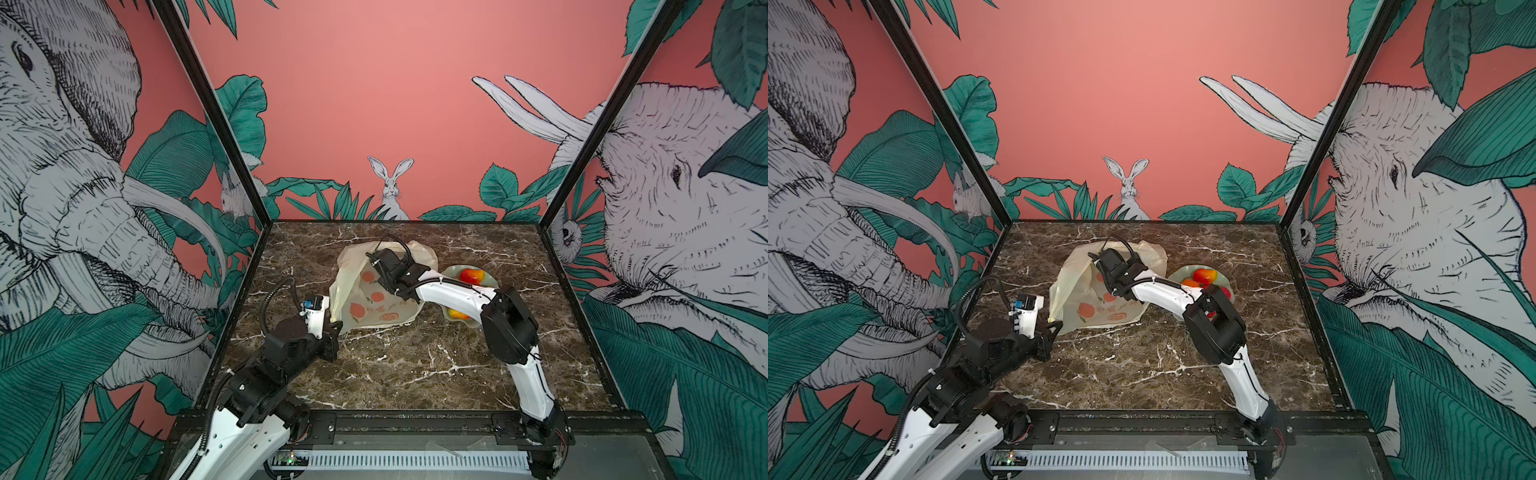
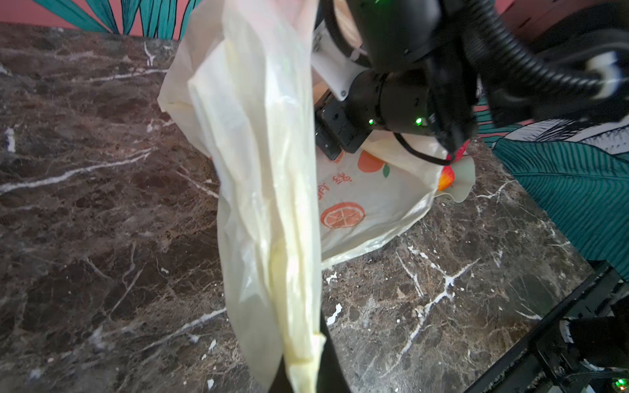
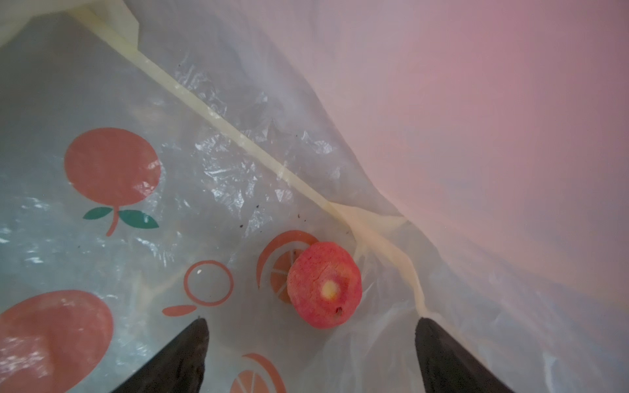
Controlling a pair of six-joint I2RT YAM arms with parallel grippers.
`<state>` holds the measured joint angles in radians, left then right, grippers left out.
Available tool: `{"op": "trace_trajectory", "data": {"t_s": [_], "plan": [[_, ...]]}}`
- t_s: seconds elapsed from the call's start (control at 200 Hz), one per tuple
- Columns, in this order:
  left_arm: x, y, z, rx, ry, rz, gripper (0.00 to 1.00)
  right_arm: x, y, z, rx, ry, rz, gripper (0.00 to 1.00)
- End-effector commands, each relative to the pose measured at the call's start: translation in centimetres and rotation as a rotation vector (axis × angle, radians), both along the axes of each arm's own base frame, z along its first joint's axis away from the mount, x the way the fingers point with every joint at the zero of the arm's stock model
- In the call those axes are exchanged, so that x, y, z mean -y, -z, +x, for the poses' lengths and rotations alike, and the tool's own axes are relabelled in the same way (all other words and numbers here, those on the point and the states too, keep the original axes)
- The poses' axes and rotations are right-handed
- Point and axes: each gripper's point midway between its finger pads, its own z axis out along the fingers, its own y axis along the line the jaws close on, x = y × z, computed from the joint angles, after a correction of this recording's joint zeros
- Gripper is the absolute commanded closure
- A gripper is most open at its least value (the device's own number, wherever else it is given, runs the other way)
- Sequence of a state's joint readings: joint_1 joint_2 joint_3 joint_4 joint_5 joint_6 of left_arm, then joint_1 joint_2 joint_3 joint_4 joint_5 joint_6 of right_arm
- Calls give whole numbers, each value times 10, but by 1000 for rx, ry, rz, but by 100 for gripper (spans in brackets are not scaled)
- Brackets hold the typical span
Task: Take fruits out of the plastic bag
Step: Take out the fake fruit from the plastic bag.
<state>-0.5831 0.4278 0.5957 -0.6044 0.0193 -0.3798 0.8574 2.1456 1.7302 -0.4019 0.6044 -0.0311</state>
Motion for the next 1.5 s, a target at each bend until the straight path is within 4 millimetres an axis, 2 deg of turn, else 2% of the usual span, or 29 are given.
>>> {"op": "trace_trajectory", "data": {"t_s": [0.0,0.175,0.31,0.515,0.685,0.86,0.98,1.105,1.22,1.33,1.496], "plan": [[-4,16,-1,-50,-33,8,100,24,3,5,-50,88,71,6],[-1,16,-2,-42,-12,8,100,32,16,18,-103,145,219,5],[2,18,-4,-51,5,1,100,42,27,31,-102,197,249,5],[8,18,-6,-50,43,-13,100,46,27,47,-48,227,271,3],[22,20,-10,-61,115,-53,100,38,34,60,-30,241,390,2],[39,21,-14,-88,198,-80,100,38,39,72,17,298,493,2],[53,30,-18,-149,264,-98,100,33,38,78,22,317,610,2],[69,42,-23,-239,337,-94,100,34,39,84,30,372,714,3],[79,43,-29,-262,386,-83,100,40,39,90,46,443,799,3],[81,41,-34,-258,404,-88,100,47,39,98,62,503,848,3],[72,47,-38,-257,361,-79,100,56,44,104,77,570,841,3]]}}
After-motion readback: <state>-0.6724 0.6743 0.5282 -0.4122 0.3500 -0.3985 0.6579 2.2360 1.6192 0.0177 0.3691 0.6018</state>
